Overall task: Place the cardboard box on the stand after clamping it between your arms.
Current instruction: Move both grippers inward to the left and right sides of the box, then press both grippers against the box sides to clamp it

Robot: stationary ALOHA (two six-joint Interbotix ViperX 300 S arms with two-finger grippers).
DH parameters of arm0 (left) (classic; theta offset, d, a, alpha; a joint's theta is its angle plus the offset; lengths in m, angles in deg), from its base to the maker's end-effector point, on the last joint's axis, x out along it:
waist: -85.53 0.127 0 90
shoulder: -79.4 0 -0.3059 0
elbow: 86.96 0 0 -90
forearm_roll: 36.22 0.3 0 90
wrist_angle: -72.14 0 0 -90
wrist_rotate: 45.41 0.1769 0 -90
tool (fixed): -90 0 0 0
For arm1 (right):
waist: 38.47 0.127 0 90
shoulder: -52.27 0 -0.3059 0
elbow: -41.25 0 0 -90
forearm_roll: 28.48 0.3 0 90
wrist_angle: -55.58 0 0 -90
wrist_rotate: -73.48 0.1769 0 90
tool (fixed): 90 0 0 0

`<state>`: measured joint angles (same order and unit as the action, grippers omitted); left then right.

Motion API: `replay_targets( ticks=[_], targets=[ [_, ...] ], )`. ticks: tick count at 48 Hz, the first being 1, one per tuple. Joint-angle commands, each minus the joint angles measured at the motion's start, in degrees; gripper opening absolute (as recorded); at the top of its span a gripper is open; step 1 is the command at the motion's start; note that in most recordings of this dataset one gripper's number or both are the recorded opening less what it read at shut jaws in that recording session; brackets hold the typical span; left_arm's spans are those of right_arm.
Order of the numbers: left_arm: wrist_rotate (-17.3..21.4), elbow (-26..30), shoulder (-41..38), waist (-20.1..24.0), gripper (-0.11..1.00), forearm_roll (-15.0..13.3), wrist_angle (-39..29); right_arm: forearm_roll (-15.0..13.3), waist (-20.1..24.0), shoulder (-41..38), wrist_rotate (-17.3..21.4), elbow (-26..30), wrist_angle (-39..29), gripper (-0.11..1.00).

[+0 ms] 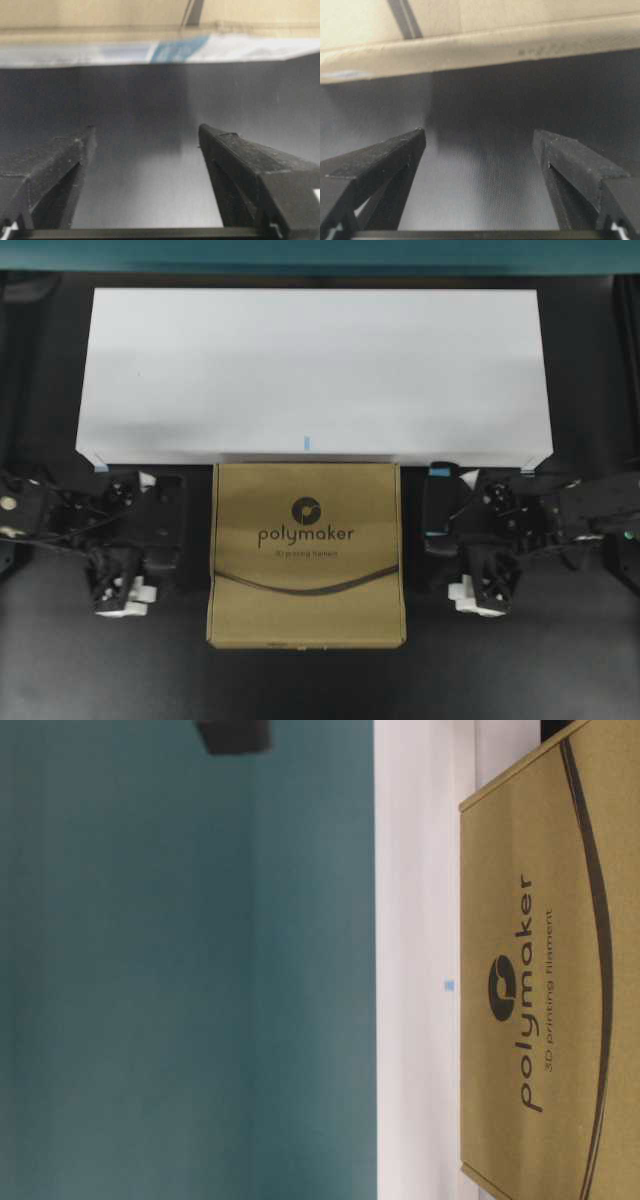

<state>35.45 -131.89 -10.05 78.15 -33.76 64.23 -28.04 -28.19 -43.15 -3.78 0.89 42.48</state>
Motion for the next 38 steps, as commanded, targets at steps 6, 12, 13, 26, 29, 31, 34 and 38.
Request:
replay_targets(
  ticks=[6,12,13,26,29,31,34,38],
  targets=[
    [0.6,2.8,-4.0,-0.4,0.80,0.2,2.1,-0.5,-0.1,-6.3,-0.6,3.3,3.9,0.83],
    [0.8,4.2,-5.9,-0.4,0.80,0.1,2.4,-1.3,-0.2,-9.0,-0.7,5.4,5.3,0.83],
    [0.8,4.4,-6.2,-0.4,0.80,0.1,2.4,-1.6,-0.1,-9.3,-0.7,5.8,5.4,0.83],
    [0.9,7.2,-8.1,-0.4,0.79,0.1,2.4,-3.3,-0.1,-11.6,-0.6,9.8,4.9,0.83],
    [0.8,7.8,-8.3,-0.4,0.80,0.2,2.4,-3.3,-0.2,-11.5,-0.6,9.9,4.7,0.83],
    [0.8,8.4,-8.3,-0.4,0.80,0.1,2.3,-3.3,-0.2,-11.5,-0.6,10.0,4.3,0.83],
    [0.9,9.3,-8.2,-0.4,0.79,0.1,2.0,-3.3,-0.1,-11.4,-0.7,10.2,3.7,0.83],
    [0.9,10.6,-8.0,-0.4,0.79,0.2,1.5,-3.3,-0.1,-11.3,-1.0,10.8,2.8,0.83]
  ],
)
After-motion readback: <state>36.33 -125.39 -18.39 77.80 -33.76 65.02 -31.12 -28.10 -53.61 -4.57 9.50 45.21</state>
